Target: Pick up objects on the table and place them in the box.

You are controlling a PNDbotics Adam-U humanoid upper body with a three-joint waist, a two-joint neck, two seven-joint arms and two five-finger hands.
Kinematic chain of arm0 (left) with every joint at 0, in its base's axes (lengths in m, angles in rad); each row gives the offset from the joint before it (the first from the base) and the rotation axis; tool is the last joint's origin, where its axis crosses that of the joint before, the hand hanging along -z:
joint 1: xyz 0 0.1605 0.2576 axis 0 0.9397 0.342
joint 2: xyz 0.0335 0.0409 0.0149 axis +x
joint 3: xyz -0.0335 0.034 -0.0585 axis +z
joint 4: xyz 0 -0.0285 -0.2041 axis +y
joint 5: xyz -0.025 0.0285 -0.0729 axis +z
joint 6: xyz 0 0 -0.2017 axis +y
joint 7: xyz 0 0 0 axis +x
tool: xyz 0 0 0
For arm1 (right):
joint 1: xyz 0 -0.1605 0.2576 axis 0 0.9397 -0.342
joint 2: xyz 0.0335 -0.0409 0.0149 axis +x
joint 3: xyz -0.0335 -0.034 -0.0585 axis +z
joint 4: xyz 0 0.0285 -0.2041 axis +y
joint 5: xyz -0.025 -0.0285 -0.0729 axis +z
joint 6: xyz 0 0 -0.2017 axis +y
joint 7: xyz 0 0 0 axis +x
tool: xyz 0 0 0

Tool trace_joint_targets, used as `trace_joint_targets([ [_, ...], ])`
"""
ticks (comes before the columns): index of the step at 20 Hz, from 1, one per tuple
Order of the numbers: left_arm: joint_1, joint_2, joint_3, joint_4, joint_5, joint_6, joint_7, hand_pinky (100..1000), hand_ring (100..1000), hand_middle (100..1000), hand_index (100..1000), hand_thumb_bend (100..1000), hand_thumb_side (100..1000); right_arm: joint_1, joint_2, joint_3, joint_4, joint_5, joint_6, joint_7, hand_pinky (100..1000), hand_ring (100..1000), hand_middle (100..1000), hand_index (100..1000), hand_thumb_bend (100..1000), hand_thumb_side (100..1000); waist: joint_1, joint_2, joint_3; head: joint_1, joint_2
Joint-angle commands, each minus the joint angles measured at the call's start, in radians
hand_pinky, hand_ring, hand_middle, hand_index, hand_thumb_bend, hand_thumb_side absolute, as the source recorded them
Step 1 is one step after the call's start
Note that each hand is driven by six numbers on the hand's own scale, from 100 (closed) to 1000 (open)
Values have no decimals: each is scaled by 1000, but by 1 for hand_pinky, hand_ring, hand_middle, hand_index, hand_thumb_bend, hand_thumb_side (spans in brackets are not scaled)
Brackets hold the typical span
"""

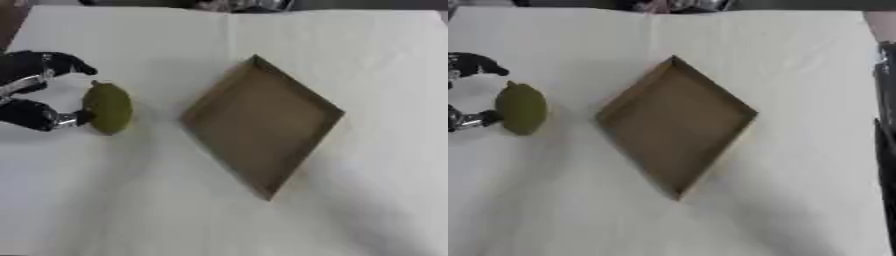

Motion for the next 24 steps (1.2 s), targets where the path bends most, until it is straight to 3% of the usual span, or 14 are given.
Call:
trace_joint_targets([
  [1, -32, -2, 13, 19, 17, -8, -51, 931, 942, 825, 951, 405, 862, -9, -7, -1, -16, -10, -1, 3, 776, 555, 703, 775, 100, 541, 1, -30, -2, 5, 4],
  [9, -53, -43, 17, 57, 16, -28, -150, 926, 937, 817, 959, 422, 852, -4, -2, -1, -16, -15, 4, -4, 777, 554, 701, 773, 100, 542, 3, -29, -9, 7, 1],
  [15, -70, -66, 13, 92, -69, -43, -145, 911, 913, 809, 956, 476, 738, -2, 3, 2, -16, -21, 4, -3, 777, 553, 700, 773, 100, 542, 5, -28, -15, 13, 0],
  [16, -71, -69, 12, 100, -86, -46, -139, 906, 908, 805, 953, 468, 694, -1, 3, 2, -16, -22, 4, -3, 777, 552, 699, 773, 100, 542, 5, -28, -16, 13, 0],
  [20, -71, -80, 10, 124, -138, -56, -112, 831, 853, 763, 932, 359, 363, 3, 4, 3, -16, -25, 4, -3, 778, 552, 700, 773, 100, 542, 7, -28, -17, 14, -2],
  [21, -71, -82, 9, 127, -145, -56, -106, 831, 853, 763, 932, 359, 363, 3, 5, 3, -16, -26, 4, -3, 778, 552, 700, 773, 100, 542, 7, -28, -18, 14, -2],
  [22, -72, -84, 10, 129, -146, -53, -99, 786, 812, 734, 923, 303, 264, 4, 5, 3, -16, -27, 4, -3, 778, 552, 700, 773, 100, 542, 7, -28, -18, 14, -2],
  [23, -72, -86, 10, 130, -146, -49, -92, 771, 799, 722, 920, 286, 255, 4, 6, 4, -16, -27, 4, -3, 778, 552, 700, 773, 100, 542, 7, -28, -18, 14, -2],
  [24, -72, -87, 11, 130, -144, -44, -86, 700, 736, 667, 900, 196, 184, 5, 6, 4, -16, -28, 4, -3, 778, 552, 700, 773, 100, 542, 7, -28, -18, 14, -2],
])
